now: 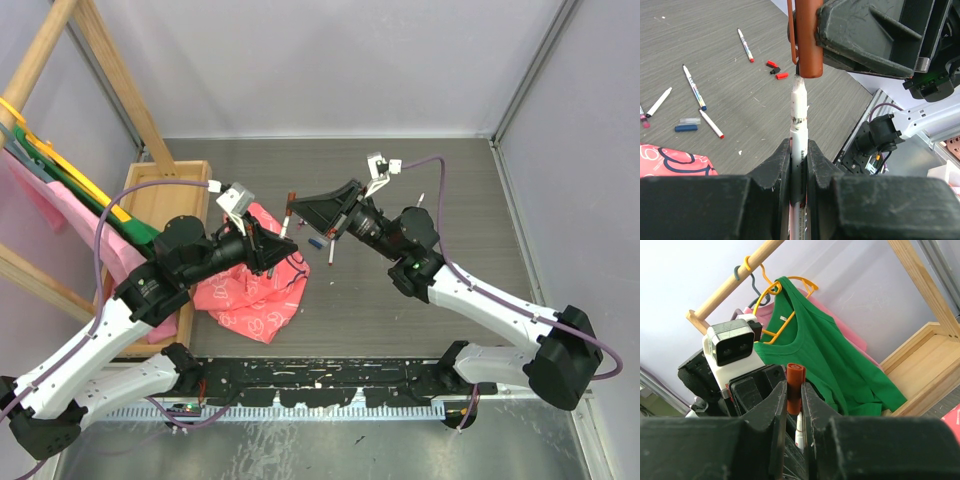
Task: Insert the pens into the pen caps
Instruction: Insert the pen cap onto the pen.
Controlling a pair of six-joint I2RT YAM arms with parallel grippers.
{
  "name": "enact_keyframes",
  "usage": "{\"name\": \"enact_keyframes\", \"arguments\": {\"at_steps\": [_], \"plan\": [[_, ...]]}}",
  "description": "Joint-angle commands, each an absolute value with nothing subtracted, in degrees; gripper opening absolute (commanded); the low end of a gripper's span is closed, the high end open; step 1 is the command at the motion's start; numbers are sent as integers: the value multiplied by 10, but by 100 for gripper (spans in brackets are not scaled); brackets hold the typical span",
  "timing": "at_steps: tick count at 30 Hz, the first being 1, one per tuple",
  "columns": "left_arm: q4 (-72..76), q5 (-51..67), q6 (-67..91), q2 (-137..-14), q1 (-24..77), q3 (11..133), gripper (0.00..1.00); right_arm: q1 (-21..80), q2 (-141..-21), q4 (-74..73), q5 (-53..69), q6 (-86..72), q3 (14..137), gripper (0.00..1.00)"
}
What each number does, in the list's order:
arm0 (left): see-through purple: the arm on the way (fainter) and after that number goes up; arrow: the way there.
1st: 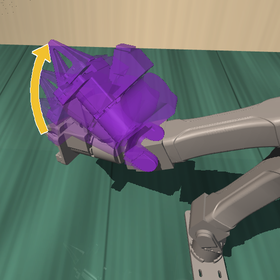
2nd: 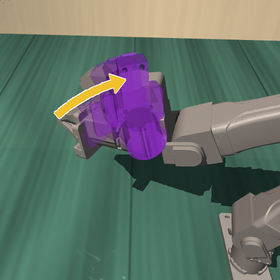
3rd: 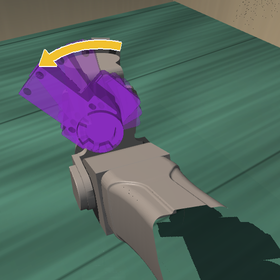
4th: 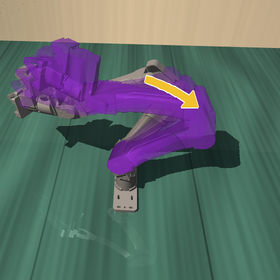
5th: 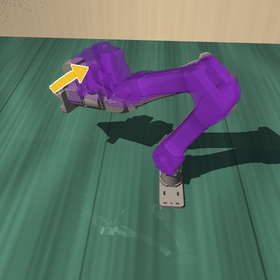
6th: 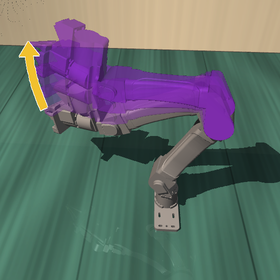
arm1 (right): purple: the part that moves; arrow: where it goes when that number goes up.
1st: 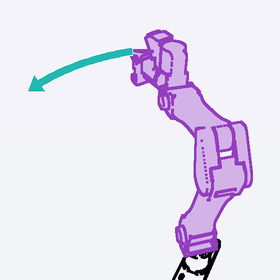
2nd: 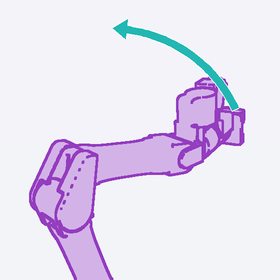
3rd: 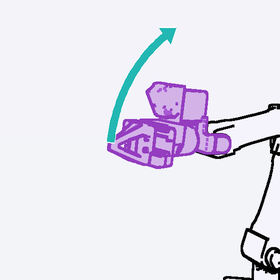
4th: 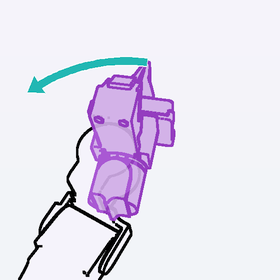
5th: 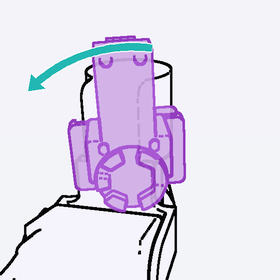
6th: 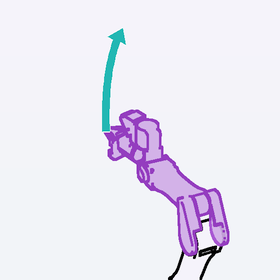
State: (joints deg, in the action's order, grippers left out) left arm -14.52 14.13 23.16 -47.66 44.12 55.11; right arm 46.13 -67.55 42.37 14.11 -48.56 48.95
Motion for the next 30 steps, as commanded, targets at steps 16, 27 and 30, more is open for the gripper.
{"name": "enact_keyframes", "arguments": {"at_steps": [16,27,30], "plan": [[-108,141,230,-469,439,562,0,462,-662,451,107,-489,478,0],[-109,144,232,-470,439,561,0,461,-660,450,66,-472,508,0],[-110,144,232,-470,439,560,0,462,-660,450,62,-471,509,0]]}}
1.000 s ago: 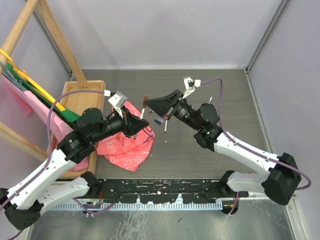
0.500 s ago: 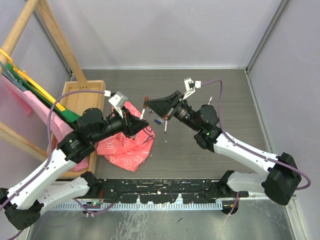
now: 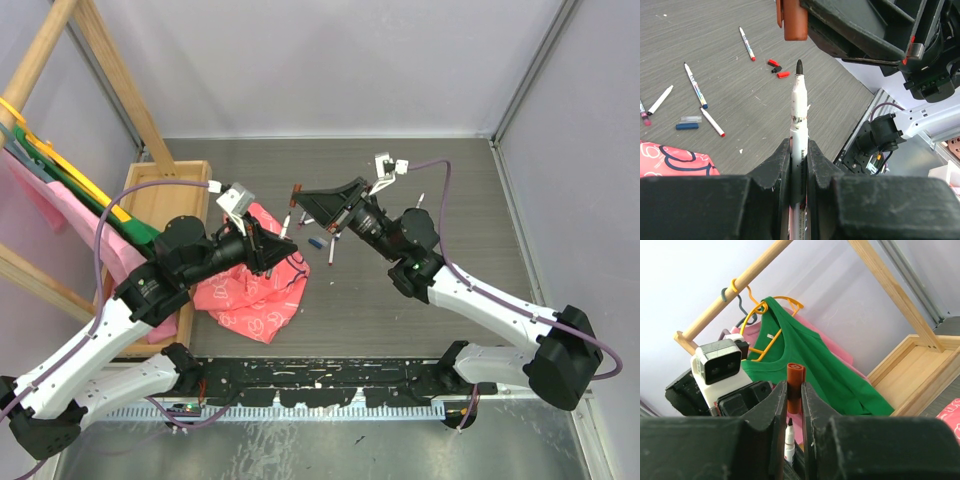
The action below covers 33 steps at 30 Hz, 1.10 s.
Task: Insert the pens into the pen caps
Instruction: Insert the pen cap onto the pen.
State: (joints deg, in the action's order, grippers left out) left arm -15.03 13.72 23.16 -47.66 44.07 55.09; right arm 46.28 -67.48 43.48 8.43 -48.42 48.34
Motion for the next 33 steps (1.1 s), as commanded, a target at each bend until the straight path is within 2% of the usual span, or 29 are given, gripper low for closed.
{"name": "enact_keyframes", "arguments": {"at_steps": [1,33], "plan": [[-109,144,232,-470,439,560,0,462,-660,450,62,-471,509,0],[-104,142,234,-473,439,556,0,461,-656,466,113,-483,502,0]]}}
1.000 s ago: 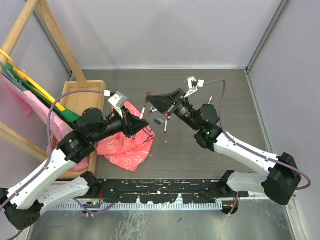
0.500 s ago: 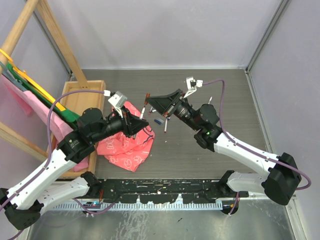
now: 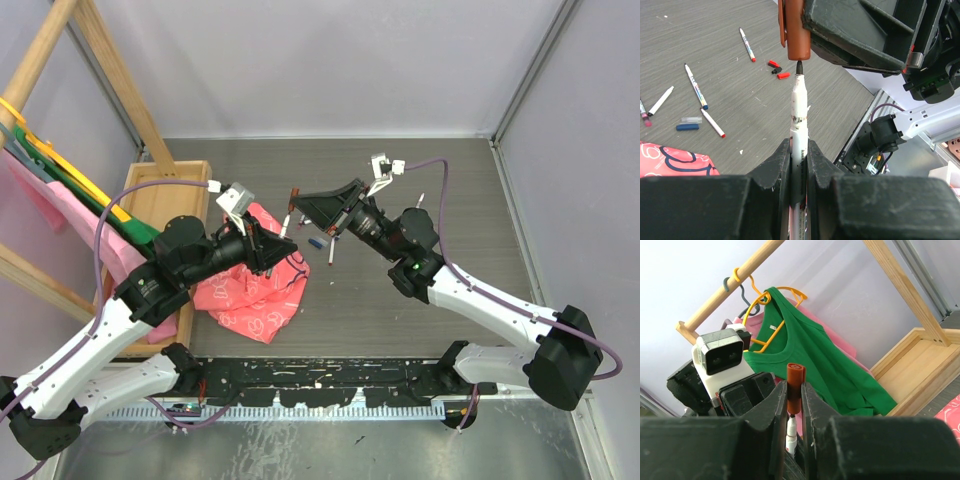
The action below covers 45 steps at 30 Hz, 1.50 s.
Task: Insert the pens into the pen caps
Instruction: Insert the pen cap onto the pen.
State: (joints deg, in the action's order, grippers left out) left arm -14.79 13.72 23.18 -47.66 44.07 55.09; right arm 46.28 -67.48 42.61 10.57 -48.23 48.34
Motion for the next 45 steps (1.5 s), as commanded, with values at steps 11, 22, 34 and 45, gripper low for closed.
{"name": "enact_keyframes", "arguments": {"at_steps": [11,22,34,45], "plan": [[-104,142,234,-474,439,558,0,462,-659,467,121,-488,501,0],[-93,132,236,-475,439,559,0,462,-657,468,131,-496,481,0],[-74,120,244,-484,439,560,0,463,-658,481,143,-516,463,0],[-28,71,256,-493,439,575,0,497,-665,485,150,-518,451,0]]}}
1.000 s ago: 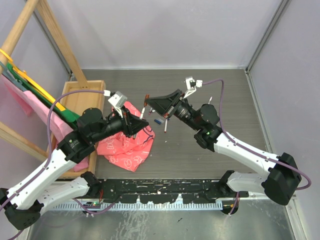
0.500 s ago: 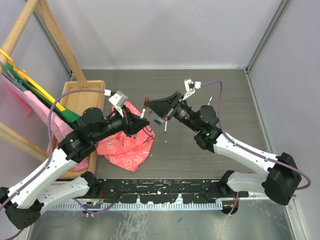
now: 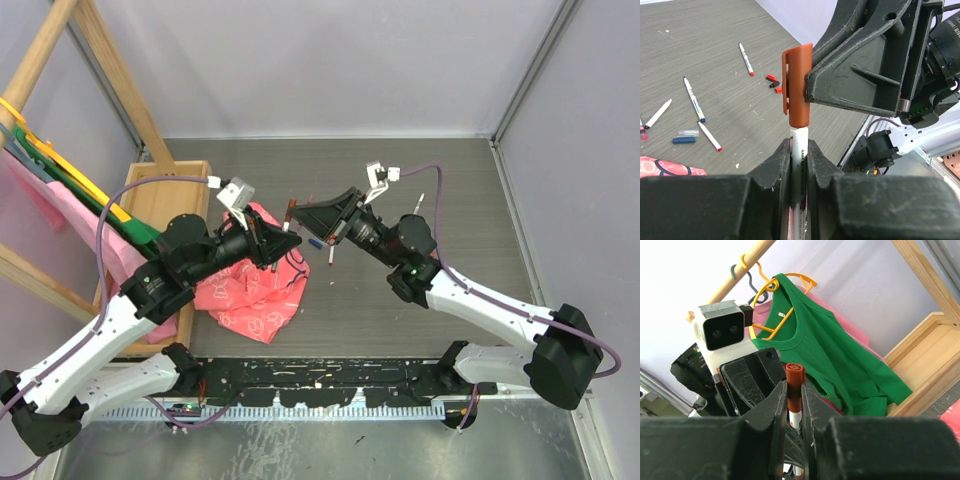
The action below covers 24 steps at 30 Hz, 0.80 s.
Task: Insert the pens into the pen caps
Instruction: Insert the pen cap onto the pen.
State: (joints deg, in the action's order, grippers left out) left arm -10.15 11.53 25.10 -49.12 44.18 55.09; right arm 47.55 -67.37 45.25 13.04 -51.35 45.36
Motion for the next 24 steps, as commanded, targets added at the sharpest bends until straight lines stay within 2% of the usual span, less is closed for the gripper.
{"name": "enact_keyframes", "arguments": {"at_steps": [1,5,10,14,24], "plan": [[-25,68,255,-493,439,576,0,502,-665,483,150,-517,449,0],[-18,65,252,-496,439,584,0,517,-665,475,150,-509,444,4],[-26,79,248,-493,439,583,0,518,-642,448,132,-491,448,20],[-39,94,243,-482,439,575,0,517,-614,396,110,-461,472,29],[-78,120,228,-456,439,565,0,516,-561,293,58,-407,506,41]]}}
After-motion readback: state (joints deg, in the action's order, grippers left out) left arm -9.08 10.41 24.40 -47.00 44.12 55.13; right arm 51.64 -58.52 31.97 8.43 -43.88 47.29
